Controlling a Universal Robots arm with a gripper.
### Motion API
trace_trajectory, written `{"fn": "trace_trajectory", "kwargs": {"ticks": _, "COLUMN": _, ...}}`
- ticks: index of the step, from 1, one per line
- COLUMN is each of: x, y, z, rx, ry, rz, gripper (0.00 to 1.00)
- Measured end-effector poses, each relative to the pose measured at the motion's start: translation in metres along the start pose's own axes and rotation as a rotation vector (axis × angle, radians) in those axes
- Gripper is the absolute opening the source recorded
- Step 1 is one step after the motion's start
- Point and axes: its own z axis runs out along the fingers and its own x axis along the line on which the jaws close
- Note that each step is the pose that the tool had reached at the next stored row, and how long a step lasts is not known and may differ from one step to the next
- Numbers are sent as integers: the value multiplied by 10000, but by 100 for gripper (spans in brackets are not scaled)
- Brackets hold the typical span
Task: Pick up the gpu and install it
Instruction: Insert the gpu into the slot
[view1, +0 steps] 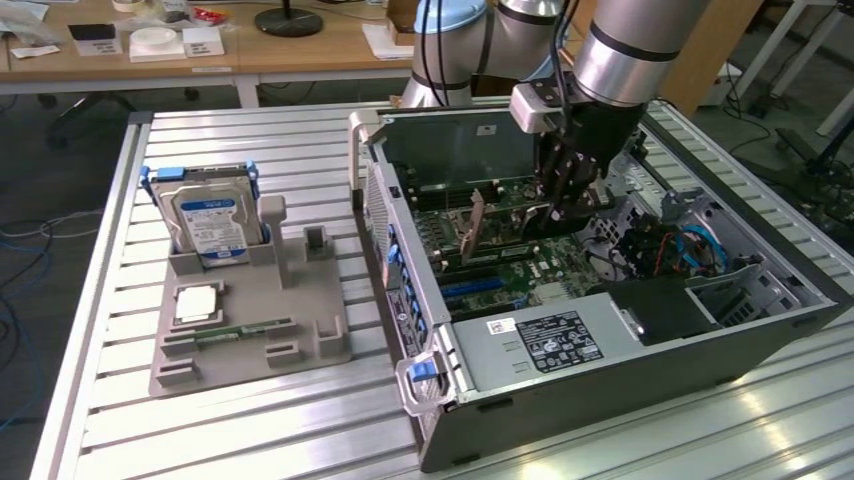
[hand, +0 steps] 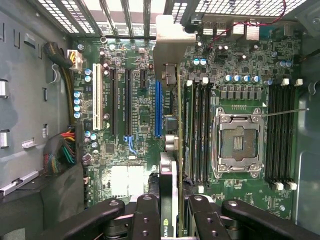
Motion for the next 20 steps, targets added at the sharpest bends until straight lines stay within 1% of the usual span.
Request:
{"fn": "trace_trajectory", "kwargs": {"ticks": 3, "x": 1, "y": 7, "z": 0, "rx": 3, "ry": -5, "rz": 2, "gripper": 27}}
{"fn": "trace_trajectory", "kwargs": {"ticks": 7, "x": 15, "y": 57, "z": -1, "rx": 30, "ry": -16, "rz": -2, "gripper": 27}}
{"fn": "trace_trajectory", "kwargs": {"ticks": 10, "x": 20, "y": 85, "z": 6, "rx": 36, "ry": -20, "rz": 28, "gripper": 27}}
{"fn": "trace_trajectory", "kwargs": {"ticks": 12, "x": 21, "y": 84, "z": 14, "rx": 48, "ry": -20, "rz": 220, "gripper": 27}}
{"fn": "trace_trajectory", "kwargs": {"ticks": 15, "x": 22, "y": 85, "z": 26, "rx": 75, "ry": -24, "rz": 681, "gripper": 27}}
{"fn": "trace_trajectory", "kwargs": {"ticks": 20, "x": 22, "y": 87, "z": 27, "rx": 79, "ry": -24, "rz": 744, "gripper": 27}}
